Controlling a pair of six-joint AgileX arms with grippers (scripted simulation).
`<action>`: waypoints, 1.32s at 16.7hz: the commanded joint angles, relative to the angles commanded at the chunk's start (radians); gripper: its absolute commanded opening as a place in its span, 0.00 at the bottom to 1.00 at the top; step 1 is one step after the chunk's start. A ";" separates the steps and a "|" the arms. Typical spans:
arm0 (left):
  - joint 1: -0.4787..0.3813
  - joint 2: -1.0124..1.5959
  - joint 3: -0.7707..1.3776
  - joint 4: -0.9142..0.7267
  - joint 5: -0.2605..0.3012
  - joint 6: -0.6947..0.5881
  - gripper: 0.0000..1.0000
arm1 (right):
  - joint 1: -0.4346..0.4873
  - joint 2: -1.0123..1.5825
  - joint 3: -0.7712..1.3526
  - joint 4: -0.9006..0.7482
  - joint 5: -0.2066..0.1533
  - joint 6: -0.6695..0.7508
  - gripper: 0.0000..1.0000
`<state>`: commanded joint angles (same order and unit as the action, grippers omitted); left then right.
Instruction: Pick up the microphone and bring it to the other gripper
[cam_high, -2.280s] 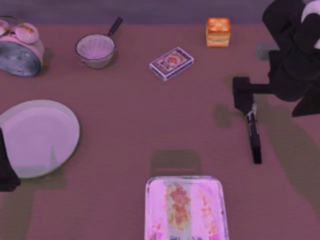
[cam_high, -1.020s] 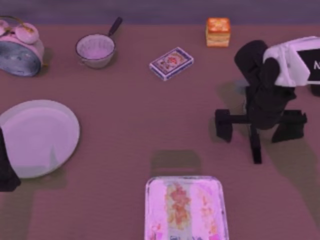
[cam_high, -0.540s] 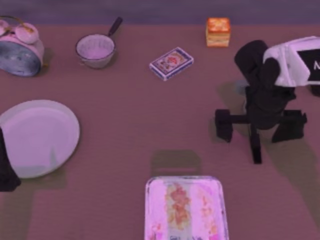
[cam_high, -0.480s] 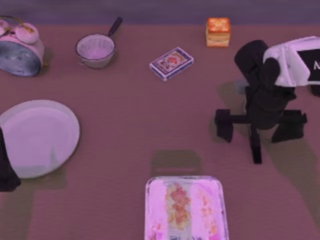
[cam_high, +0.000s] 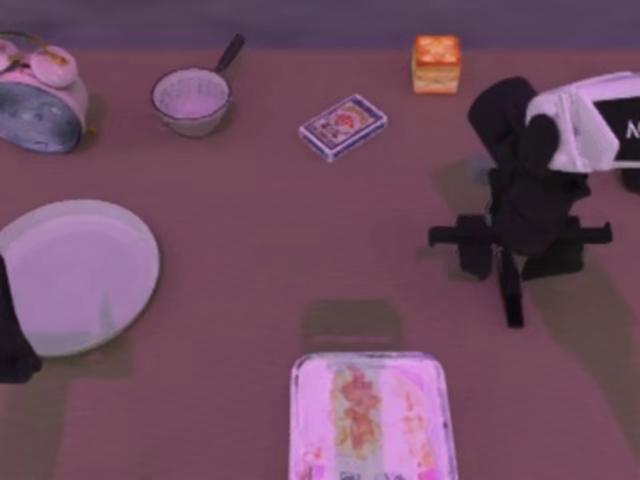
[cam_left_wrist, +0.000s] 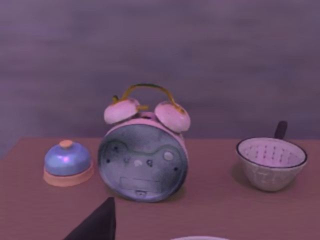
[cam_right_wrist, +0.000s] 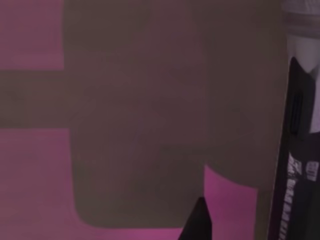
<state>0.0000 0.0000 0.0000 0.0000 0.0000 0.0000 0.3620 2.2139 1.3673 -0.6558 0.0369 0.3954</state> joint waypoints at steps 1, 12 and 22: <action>0.000 0.000 0.000 0.000 0.000 0.000 1.00 | 0.000 0.000 0.000 0.000 0.000 0.000 0.00; 0.000 0.000 0.000 0.000 0.000 0.000 1.00 | 0.003 -0.065 0.009 0.042 -0.006 -0.027 0.00; 0.000 0.000 0.000 0.000 0.000 0.000 1.00 | 0.000 -0.193 -0.201 0.790 -0.229 -0.194 0.00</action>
<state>0.0000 0.0000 0.0000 0.0000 0.0000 0.0000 0.3619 2.0208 1.1664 0.1346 -0.1917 0.2013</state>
